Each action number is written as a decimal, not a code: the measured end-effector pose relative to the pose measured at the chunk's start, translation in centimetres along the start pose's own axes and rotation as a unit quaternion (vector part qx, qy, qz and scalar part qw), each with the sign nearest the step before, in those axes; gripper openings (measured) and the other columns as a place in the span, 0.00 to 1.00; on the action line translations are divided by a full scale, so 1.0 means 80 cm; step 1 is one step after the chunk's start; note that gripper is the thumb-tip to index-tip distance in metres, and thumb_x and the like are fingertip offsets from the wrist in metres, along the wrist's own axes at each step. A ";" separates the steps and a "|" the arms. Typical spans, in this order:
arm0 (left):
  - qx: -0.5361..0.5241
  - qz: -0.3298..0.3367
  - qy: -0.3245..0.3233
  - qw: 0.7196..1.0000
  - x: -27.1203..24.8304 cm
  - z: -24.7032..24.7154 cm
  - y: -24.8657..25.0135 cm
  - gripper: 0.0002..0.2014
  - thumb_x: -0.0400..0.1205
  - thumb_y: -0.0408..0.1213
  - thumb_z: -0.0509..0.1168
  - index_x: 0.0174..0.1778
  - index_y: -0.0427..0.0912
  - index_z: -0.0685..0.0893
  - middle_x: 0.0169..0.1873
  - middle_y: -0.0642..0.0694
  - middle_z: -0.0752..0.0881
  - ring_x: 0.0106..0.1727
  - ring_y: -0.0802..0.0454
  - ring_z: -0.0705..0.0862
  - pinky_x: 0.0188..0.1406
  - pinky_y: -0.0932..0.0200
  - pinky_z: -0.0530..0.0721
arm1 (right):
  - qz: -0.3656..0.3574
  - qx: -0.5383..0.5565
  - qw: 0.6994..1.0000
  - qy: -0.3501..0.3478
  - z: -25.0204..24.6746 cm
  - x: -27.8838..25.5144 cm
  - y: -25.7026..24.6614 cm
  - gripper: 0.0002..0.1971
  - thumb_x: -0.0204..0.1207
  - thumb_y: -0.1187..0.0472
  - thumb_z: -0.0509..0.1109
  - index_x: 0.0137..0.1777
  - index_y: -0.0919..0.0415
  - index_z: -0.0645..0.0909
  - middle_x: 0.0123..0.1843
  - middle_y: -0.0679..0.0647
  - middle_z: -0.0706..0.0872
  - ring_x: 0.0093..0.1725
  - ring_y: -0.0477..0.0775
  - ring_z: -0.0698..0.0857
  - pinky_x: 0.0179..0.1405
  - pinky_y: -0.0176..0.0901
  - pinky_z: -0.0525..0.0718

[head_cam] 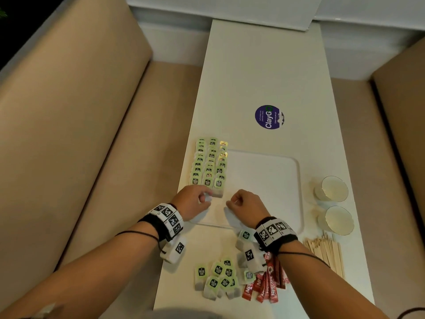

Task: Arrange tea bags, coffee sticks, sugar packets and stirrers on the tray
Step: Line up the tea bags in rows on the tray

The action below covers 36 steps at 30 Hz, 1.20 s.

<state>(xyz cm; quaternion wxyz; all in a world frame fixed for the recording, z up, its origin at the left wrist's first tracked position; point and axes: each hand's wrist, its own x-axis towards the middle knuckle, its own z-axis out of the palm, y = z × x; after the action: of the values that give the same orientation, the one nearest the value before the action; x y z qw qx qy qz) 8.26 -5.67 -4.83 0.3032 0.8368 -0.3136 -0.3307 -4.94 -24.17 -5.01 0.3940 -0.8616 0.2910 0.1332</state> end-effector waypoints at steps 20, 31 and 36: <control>0.102 0.005 -0.160 0.982 -0.102 0.097 0.031 0.22 0.78 0.51 0.75 0.66 0.47 0.85 0.51 0.54 0.86 0.44 0.62 0.81 0.46 0.68 0.78 | -0.076 -0.142 0.978 -0.134 -0.011 -0.144 0.087 0.17 0.76 0.44 0.76 0.63 0.44 0.87 0.57 0.44 0.84 0.52 0.46 0.83 0.54 0.41 0.81; 0.144 -0.028 -0.145 0.979 -0.123 0.120 0.047 0.26 0.76 0.53 0.77 0.67 0.49 0.83 0.52 0.55 0.84 0.52 0.56 0.84 0.56 0.59 0.83 | -0.118 -0.234 0.952 -0.160 0.011 -0.165 0.078 0.25 0.76 0.47 0.77 0.72 0.47 0.78 0.64 0.46 0.79 0.59 0.52 0.83 0.60 0.50 0.85; 0.143 -0.037 -0.128 0.981 -0.122 0.125 0.050 0.20 0.76 0.49 0.78 0.61 0.47 0.86 0.40 0.58 0.80 0.42 0.58 0.80 0.46 0.62 0.80 | -0.122 -0.248 0.950 -0.143 0.016 -0.166 0.077 0.21 0.78 0.53 0.75 0.71 0.48 0.79 0.63 0.46 0.80 0.56 0.52 0.85 0.58 0.50 0.87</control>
<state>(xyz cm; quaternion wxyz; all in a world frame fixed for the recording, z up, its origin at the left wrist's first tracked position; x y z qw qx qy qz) -6.20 -4.05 -4.42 0.1252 0.8333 -0.3631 -0.3976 -19.21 -21.12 -3.49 0.2184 -0.9330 0.0814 0.2741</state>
